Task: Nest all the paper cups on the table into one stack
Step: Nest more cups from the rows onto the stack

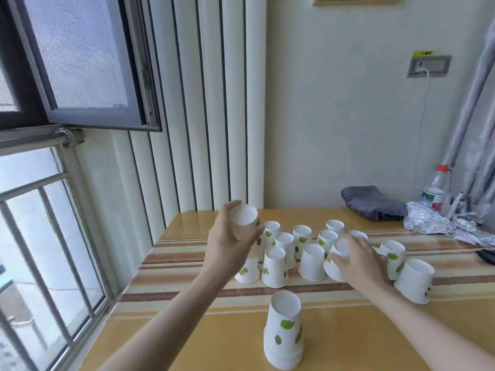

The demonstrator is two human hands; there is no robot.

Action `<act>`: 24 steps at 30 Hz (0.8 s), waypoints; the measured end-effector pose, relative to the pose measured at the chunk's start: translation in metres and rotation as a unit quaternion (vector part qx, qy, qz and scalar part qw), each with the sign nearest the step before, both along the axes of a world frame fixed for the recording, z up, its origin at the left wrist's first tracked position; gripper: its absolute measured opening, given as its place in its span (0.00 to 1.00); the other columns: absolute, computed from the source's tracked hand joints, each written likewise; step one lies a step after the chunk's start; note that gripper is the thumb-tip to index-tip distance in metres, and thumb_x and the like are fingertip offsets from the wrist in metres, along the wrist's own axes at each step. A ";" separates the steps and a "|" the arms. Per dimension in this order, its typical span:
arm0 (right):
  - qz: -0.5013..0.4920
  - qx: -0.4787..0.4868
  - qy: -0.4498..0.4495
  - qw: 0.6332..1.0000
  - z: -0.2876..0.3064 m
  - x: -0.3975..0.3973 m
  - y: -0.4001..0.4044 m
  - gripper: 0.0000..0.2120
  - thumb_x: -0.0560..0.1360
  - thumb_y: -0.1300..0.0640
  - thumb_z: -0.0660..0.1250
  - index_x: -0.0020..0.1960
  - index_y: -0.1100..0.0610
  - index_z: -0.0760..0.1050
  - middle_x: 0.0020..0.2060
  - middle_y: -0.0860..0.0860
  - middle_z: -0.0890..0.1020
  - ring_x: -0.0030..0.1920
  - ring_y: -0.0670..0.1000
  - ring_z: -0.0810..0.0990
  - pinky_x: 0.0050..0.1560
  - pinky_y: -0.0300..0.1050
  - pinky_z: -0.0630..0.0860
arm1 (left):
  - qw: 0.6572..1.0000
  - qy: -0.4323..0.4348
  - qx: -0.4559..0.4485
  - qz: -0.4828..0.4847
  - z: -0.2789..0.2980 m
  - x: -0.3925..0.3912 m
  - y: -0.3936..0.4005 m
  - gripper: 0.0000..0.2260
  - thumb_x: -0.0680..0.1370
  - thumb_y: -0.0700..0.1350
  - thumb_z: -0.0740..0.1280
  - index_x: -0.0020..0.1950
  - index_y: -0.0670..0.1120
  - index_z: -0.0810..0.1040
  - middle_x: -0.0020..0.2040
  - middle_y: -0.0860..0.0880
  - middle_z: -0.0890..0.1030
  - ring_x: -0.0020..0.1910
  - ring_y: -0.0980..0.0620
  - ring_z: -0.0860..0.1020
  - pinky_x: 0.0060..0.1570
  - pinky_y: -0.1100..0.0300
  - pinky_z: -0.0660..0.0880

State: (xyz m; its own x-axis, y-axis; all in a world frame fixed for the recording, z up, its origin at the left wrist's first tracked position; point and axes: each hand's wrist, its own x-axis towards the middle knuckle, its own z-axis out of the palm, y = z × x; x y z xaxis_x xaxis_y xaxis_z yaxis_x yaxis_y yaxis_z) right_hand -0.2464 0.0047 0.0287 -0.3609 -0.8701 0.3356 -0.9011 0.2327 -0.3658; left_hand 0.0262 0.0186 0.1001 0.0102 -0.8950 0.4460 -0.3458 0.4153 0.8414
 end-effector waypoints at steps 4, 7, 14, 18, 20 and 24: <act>0.061 -0.097 -0.135 0.984 0.031 0.010 0.033 0.23 0.75 0.48 0.67 0.68 0.53 0.70 0.64 0.54 0.74 0.63 0.57 0.73 0.55 0.48 0.69 | 0.992 -0.016 0.045 -0.115 -0.006 -0.021 0.042 0.23 0.72 0.50 0.75 0.64 0.53 0.71 0.53 0.54 0.80 0.53 0.54 0.79 0.53 0.61 0.79; 0.087 -0.139 -0.213 0.963 0.053 0.014 0.055 0.25 0.74 0.46 0.68 0.69 0.53 0.70 0.67 0.51 0.74 0.66 0.53 0.71 0.59 0.45 0.67 | 0.986 -0.058 0.063 -0.140 -0.026 -0.030 0.055 0.25 0.72 0.51 0.75 0.66 0.52 0.70 0.57 0.53 0.78 0.57 0.51 0.77 0.58 0.55 0.76; 0.189 -0.164 -0.219 0.943 0.077 0.032 0.095 0.24 0.73 0.47 0.69 0.68 0.50 0.73 0.62 0.46 0.77 0.61 0.45 0.73 0.55 0.39 0.69 | 0.978 -0.096 0.140 -0.125 -0.073 -0.032 0.066 0.25 0.72 0.49 0.75 0.65 0.51 0.69 0.56 0.52 0.77 0.55 0.52 0.74 0.49 0.63 0.69; 0.258 -0.123 -0.177 0.942 0.074 0.051 0.099 0.23 0.72 0.47 0.70 0.67 0.47 0.73 0.59 0.46 0.77 0.59 0.47 0.75 0.56 0.42 0.73 | 0.968 -0.060 0.191 -0.153 -0.095 -0.030 0.069 0.25 0.70 0.48 0.77 0.63 0.53 0.71 0.56 0.55 0.78 0.58 0.51 0.76 0.54 0.63 0.73; 0.277 -0.100 -0.158 0.942 0.071 0.062 0.098 0.24 0.73 0.47 0.70 0.67 0.47 0.73 0.57 0.46 0.76 0.55 0.45 0.75 0.54 0.38 0.73 | 0.961 -0.045 0.210 -0.175 -0.101 -0.024 0.068 0.28 0.69 0.47 0.78 0.65 0.54 0.70 0.59 0.56 0.78 0.61 0.53 0.75 0.57 0.64 0.72; 0.312 -0.053 -0.125 0.940 0.060 0.082 0.097 0.24 0.73 0.46 0.69 0.68 0.45 0.71 0.59 0.44 0.74 0.45 0.36 0.71 0.49 0.33 0.67 | 0.927 -0.093 0.243 -0.271 -0.103 0.011 0.063 0.38 0.67 0.42 0.75 0.72 0.62 0.63 0.71 0.60 0.70 0.72 0.60 0.65 0.73 0.57 0.60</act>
State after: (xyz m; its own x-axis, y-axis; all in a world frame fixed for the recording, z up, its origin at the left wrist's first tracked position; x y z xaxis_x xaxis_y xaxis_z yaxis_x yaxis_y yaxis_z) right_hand -0.1641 0.1015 0.0891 0.1300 -0.9054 0.4042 -0.7330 -0.3623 -0.5757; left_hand 0.0371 0.0814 -0.0031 -0.5360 -0.8419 -0.0631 -0.3557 0.1574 0.9213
